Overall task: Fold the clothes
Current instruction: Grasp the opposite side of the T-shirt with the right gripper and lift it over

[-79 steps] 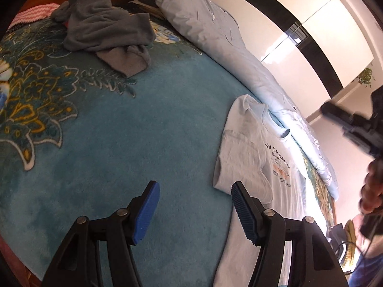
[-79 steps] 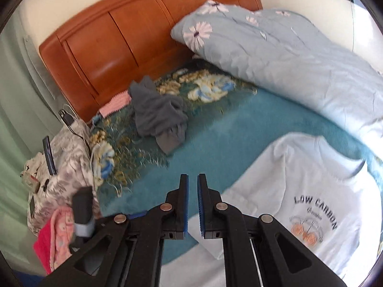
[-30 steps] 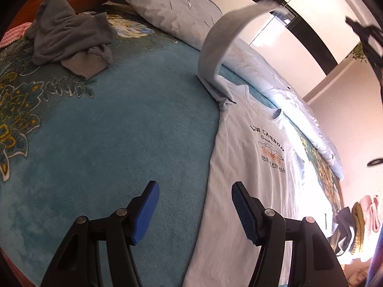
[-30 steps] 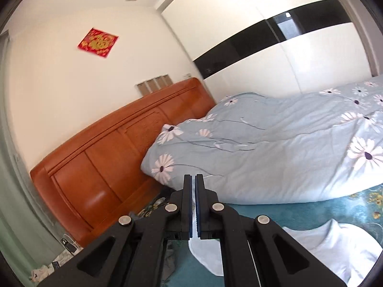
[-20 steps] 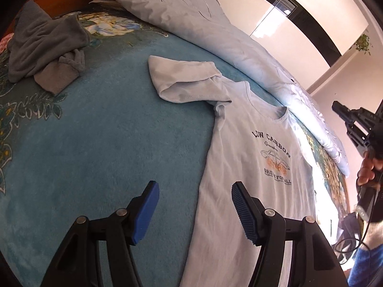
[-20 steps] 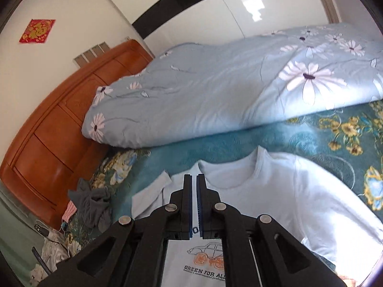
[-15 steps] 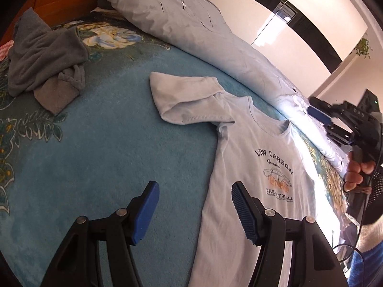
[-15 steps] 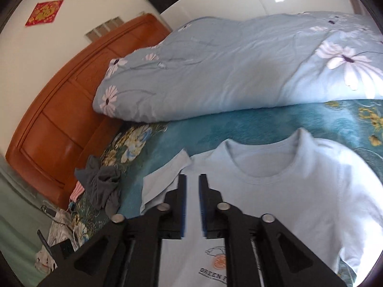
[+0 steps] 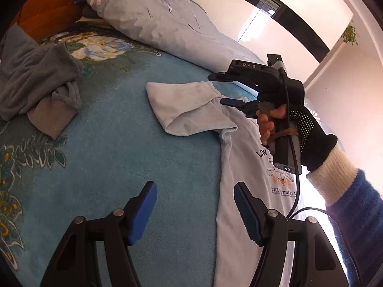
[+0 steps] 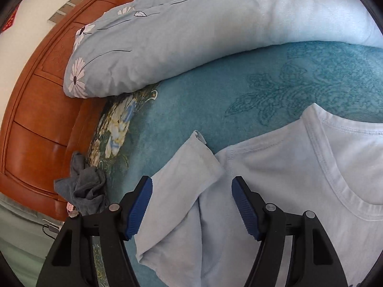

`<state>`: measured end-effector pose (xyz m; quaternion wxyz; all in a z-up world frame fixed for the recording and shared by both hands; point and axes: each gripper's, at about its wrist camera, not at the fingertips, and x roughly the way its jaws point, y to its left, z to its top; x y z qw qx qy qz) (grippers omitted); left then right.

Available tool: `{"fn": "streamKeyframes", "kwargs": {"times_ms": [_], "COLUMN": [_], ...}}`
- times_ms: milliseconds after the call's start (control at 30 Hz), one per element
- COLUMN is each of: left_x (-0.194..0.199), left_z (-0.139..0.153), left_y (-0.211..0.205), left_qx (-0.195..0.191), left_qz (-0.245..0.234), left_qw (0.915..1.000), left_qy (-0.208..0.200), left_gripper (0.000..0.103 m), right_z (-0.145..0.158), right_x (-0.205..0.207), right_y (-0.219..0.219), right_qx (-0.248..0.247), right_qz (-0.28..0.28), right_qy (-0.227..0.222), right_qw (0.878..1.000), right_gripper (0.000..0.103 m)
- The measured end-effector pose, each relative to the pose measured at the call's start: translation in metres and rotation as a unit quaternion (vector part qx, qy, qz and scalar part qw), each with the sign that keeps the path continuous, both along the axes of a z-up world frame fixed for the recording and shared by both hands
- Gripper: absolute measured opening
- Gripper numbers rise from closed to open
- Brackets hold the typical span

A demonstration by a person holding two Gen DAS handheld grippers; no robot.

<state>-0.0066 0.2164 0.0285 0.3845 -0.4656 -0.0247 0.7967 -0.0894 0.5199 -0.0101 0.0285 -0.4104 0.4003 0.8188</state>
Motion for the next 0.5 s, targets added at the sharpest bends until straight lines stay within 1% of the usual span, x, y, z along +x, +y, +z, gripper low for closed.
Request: {"fn": "streamKeyframes", "kwargs": {"times_ms": [33, 67, 100, 133, 167, 200, 233, 300, 400, 433, 467, 500], "left_x": [-0.001, -0.001, -0.002, -0.003, -0.003, -0.004, -0.005, -0.007, -0.005, -0.005, -0.004, -0.004], "left_z": [0.002, 0.001, 0.0, -0.005, -0.011, -0.016, -0.02, -0.026, -0.023, -0.022, -0.021, -0.021], "left_y": [-0.002, -0.006, -0.01, -0.015, -0.02, -0.023, -0.024, -0.027, -0.03, -0.031, -0.032, -0.032], "left_qx": [0.004, 0.018, 0.033, 0.049, 0.06, 0.065, 0.061, 0.055, 0.059, 0.061, 0.061, 0.058], "left_qz": [0.004, 0.011, 0.018, 0.023, 0.028, 0.032, 0.035, 0.041, 0.04, 0.039, 0.039, 0.039], "left_qw": [0.9999, 0.9997, 0.9993, 0.9985, 0.9975, 0.9964, 0.9961, 0.9953, 0.9953, 0.9953, 0.9953, 0.9957], "left_qy": [0.008, 0.008, 0.004, -0.01, -0.027, -0.042, -0.052, -0.069, -0.065, -0.064, -0.063, -0.06], "left_gripper": [0.071, 0.071, 0.071, 0.071, 0.071, 0.071, 0.071, 0.071, 0.071, 0.071, 0.071, 0.071], "right_z": [0.001, 0.002, 0.002, 0.002, 0.002, 0.002, 0.0, -0.003, -0.011, -0.011, -0.01, -0.008], "right_x": [-0.003, -0.006, -0.01, -0.012, -0.014, -0.016, -0.018, -0.022, -0.03, -0.033, -0.035, -0.037], "right_y": [-0.003, -0.006, -0.009, -0.011, -0.013, -0.015, -0.016, -0.019, -0.021, -0.022, -0.022, -0.024], "right_qx": [0.005, 0.01, 0.015, 0.018, 0.02, 0.022, 0.02, 0.015, 0.015, 0.017, 0.02, 0.022], "right_qz": [0.005, 0.01, 0.014, 0.016, 0.018, 0.021, 0.021, 0.019, 0.01, 0.006, 0.003, 0.006], "right_qy": [0.002, 0.002, -0.001, -0.002, -0.003, -0.004, -0.005, -0.008, -0.026, -0.027, -0.028, -0.029], "right_qw": [1.0, 1.0, 1.0, 1.0, 1.0, 1.0, 1.0, 1.0, 1.0, 0.999, 0.999, 0.999], "right_gripper": [0.064, 0.063, 0.057, 0.051, 0.049, 0.042, 0.039, 0.038, 0.038, 0.036, 0.03, 0.005]}}
